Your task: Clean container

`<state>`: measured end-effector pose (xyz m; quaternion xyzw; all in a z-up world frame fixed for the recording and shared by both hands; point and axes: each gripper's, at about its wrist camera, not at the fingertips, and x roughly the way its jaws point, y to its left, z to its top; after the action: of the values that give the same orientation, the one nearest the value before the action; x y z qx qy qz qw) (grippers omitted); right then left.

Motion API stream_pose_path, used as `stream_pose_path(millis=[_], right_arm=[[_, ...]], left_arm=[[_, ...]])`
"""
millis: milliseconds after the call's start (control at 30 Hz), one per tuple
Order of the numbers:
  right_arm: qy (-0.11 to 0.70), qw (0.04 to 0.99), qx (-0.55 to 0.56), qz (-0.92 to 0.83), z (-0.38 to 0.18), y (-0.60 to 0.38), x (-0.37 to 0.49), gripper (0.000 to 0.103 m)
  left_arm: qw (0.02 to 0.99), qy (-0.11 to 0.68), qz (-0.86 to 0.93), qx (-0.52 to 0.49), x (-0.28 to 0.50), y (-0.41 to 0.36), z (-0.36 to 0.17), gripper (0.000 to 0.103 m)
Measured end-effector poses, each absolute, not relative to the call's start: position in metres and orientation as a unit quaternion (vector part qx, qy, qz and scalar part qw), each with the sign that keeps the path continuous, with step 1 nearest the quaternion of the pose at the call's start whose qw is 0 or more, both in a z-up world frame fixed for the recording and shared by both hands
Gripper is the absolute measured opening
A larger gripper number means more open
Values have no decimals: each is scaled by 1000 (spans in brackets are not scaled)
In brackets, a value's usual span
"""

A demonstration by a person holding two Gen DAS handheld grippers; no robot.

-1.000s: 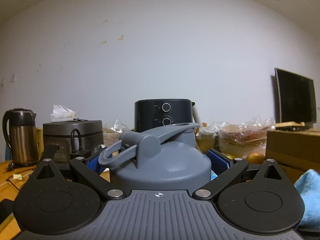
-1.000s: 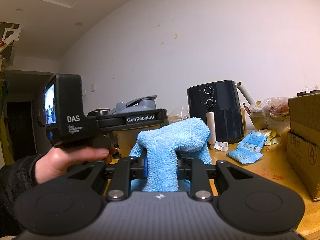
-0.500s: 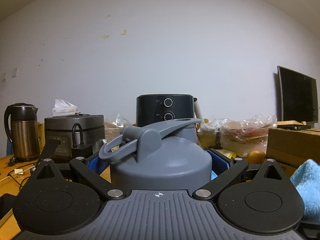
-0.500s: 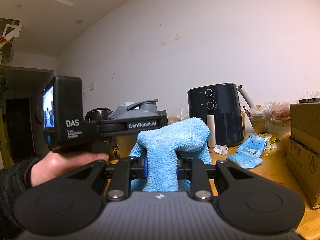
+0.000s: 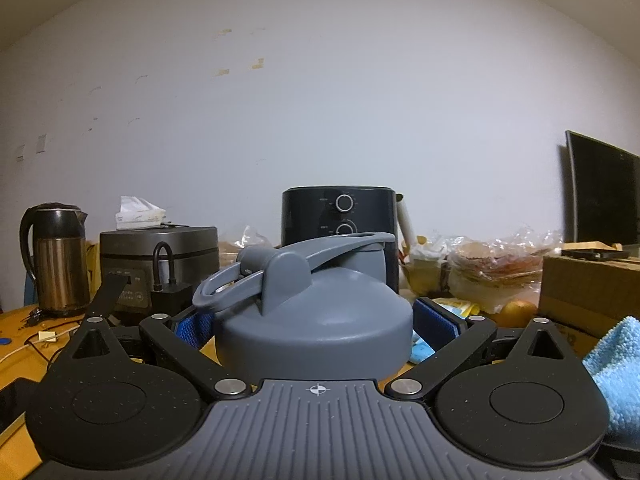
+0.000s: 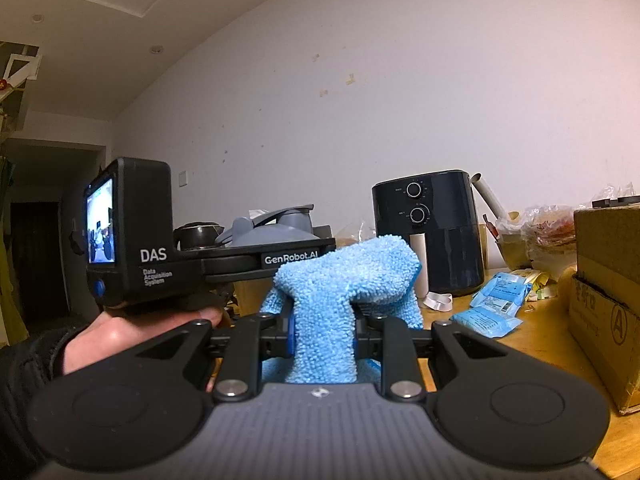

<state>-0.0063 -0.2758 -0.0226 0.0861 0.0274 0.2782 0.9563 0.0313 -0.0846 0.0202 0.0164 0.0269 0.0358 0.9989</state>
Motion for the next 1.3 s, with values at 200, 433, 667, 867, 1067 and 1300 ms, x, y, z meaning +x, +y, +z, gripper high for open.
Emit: stream_pose_path(millis=[200,433,667,867,1067,1300], right_arm=[[28,956,85,279,-23,-276,-7,22],[30,957,85,277,-24,-275,-8,22],[32,957,84,277,-26,-275,-7,22],[35,956,86,279,-29,-273,-5,22],[38,955,87,283,-31,-270,-3,22],[41,954,86,284,-32,-268,-1,23]], left_arm=[[998,27,49,8,33,-86,21,96],[998,27,53,6,32,-85,21,96],[999,23,30,10,31,-80,19,96],[1000,14,-12,13,32,-68,17,96],[999,17,-43,16,34,-61,17,96],[997,12,-76,17,34,-53,15,96]])
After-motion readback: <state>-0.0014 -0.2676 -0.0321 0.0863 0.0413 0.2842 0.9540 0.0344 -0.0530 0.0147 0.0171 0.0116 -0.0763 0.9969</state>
